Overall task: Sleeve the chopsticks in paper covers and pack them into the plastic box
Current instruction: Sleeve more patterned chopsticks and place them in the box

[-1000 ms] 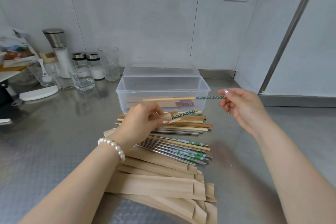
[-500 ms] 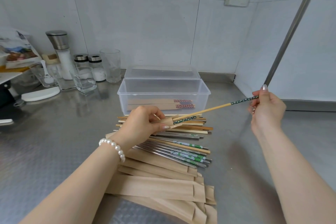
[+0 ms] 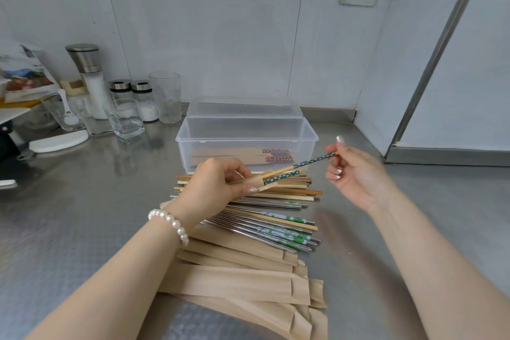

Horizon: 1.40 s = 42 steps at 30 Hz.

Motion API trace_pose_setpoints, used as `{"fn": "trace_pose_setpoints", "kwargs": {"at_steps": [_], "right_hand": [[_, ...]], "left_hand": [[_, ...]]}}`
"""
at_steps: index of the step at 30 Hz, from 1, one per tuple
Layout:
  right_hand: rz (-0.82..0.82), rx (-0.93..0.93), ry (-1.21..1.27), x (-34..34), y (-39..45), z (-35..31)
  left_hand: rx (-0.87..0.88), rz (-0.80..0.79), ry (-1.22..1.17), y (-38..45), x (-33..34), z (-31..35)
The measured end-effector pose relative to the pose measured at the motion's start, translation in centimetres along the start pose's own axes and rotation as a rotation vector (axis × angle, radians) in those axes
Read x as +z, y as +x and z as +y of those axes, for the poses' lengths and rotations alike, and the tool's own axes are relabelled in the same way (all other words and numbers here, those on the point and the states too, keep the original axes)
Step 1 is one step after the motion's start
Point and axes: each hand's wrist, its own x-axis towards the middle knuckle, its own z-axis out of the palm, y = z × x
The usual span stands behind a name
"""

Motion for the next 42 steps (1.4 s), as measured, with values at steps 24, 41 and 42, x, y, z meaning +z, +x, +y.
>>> {"fn": "trace_pose_setpoints", "kwargs": {"at_steps": [24, 41, 42], "right_hand": [[-0.465, 0.337, 0.005, 1.7, -1.4, 1.2], [0.161, -0.189, 0.058, 1.4, -0.1, -2.3], [0.187, -0.189, 0.069, 1.4, 0.4, -2.9]], "left_hand": [[0.105, -0.002, -0.096, -0.1, 0.3, 0.2], [0.363, 0.771, 0.142, 0.2, -1.3, -0.3], [0.339, 0.750, 0.138, 0.2, -1.3, -0.4]]}}
